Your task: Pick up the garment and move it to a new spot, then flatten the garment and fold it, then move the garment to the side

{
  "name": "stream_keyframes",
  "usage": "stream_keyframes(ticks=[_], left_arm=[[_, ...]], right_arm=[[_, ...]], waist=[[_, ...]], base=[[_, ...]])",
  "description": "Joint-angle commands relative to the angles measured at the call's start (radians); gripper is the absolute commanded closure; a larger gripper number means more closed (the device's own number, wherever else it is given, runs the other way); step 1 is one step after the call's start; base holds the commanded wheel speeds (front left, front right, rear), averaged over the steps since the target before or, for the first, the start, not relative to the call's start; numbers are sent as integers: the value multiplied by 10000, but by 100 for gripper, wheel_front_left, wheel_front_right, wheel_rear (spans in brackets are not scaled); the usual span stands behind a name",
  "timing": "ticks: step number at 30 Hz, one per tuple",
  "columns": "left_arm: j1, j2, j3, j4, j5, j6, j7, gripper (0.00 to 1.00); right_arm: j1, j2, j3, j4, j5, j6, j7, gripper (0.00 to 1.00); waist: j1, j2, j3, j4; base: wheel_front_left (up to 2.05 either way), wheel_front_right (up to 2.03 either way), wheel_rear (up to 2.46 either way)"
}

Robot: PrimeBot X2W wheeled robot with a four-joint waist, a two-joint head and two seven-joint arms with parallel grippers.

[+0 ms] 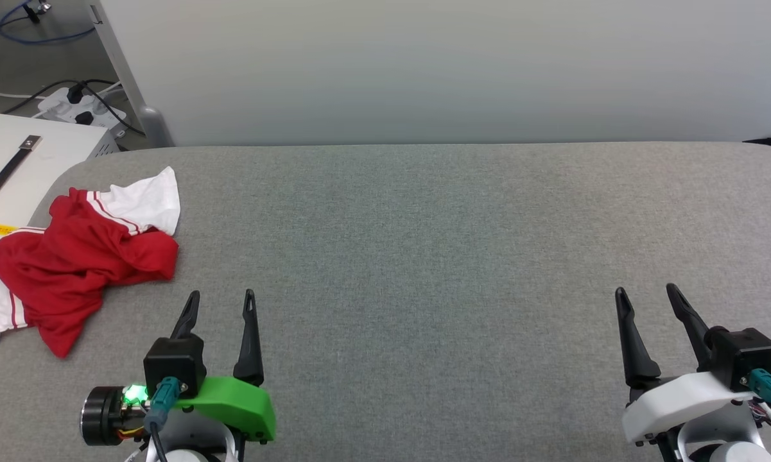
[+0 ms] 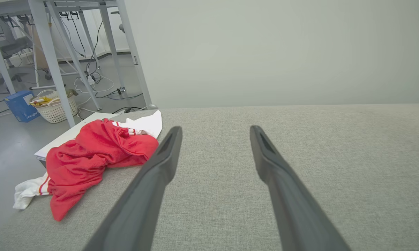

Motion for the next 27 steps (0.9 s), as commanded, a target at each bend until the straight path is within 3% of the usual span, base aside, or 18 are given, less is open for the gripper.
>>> stream_keyframes(ticks=[1, 27], left_arm=[[-36, -14, -51, -7, -34, 111, -117, 0], [57, -27, -374, 116, -162, 268, -658, 0]], right_arm=[[87, -6, -44, -95, 113, -3, -121, 0], [447, -7, -109, -31, 468, -5, -655, 0]], waist=[[-1, 0, -1, -3], [-1, 0, -87, -5]], base=[[0, 0, 0], [0, 0, 0]])
